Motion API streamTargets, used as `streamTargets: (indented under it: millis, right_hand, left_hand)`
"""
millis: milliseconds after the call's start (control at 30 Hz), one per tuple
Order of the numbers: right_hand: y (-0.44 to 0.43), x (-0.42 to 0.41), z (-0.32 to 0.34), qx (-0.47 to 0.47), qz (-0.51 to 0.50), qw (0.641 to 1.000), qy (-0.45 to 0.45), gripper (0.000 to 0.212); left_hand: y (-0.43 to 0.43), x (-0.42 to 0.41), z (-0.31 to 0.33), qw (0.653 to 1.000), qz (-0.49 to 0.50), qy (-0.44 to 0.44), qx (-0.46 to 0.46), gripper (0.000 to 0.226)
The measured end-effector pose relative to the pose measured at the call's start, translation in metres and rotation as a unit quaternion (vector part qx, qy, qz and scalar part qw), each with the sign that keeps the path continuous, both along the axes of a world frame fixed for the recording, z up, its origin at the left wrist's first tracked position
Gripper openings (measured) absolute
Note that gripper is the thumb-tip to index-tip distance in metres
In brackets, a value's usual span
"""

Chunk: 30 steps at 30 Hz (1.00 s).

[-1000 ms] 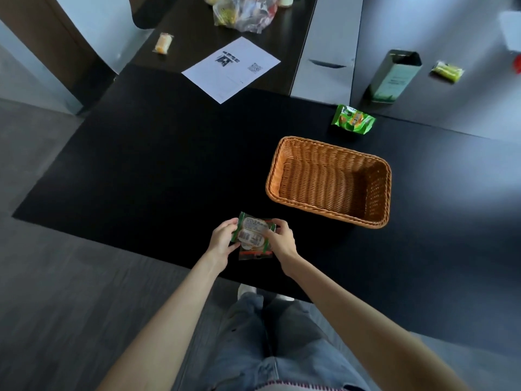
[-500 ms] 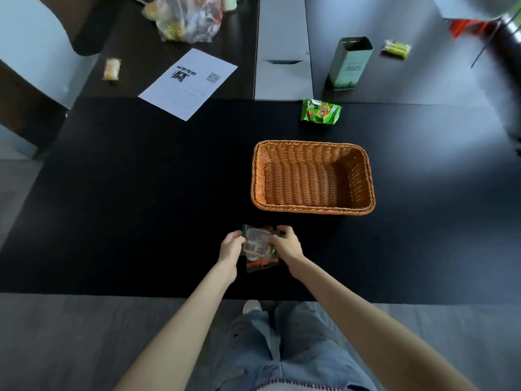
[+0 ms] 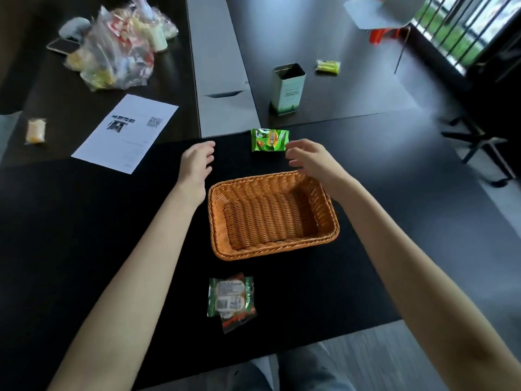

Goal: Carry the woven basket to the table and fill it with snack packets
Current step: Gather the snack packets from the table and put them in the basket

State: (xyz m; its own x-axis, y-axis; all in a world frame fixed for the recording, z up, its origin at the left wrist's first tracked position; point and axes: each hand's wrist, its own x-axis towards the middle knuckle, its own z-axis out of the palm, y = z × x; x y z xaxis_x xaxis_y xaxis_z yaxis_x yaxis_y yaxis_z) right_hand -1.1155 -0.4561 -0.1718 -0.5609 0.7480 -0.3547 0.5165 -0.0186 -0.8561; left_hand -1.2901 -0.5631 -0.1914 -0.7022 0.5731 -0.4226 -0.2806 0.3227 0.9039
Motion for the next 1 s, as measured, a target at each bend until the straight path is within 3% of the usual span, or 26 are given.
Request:
streamTargets:
  millis: [200,333,500,700,900,1000]
  right_hand:
    - [0.098,-0.016,-0.039,-0.048,-0.120,0.992,0.016,0.040]
    - [0.140,-0.033,-0.075,-0.095,-0.131,0.987,-0.012,0.036]
    - [0.178,-0.061,-0.115,-0.153,-0.132,0.978,-0.057,0.016]
    - [0.203,-0.089,-0.157,-0.204,-0.150,0.965,-0.064,0.046]
    - [0.210,-0.106,-0.167,-0.290,-0.170,0.942,-0.005,0.045]
    - [0.209,-0.107,-0.168,-0.286,-0.179,0.941,0.014,0.049]
  left_hand:
    - [0.083,-0.009,-0.022,0.998,-0.008,-0.051,-0.021,0.041]
    - [0.122,-0.020,-0.052,0.995,-0.009,-0.077,-0.057,0.043]
    - [0.169,-0.034,-0.085,0.991,-0.009,-0.097,-0.096,0.045]
    - [0.214,-0.048,-0.117,0.986,0.003,-0.117,-0.119,0.043]
    - [0.234,-0.046,-0.131,0.982,-0.020,-0.133,-0.132,0.036]
    - [0.236,-0.041,-0.131,0.981,-0.004,-0.150,-0.127,0.034]
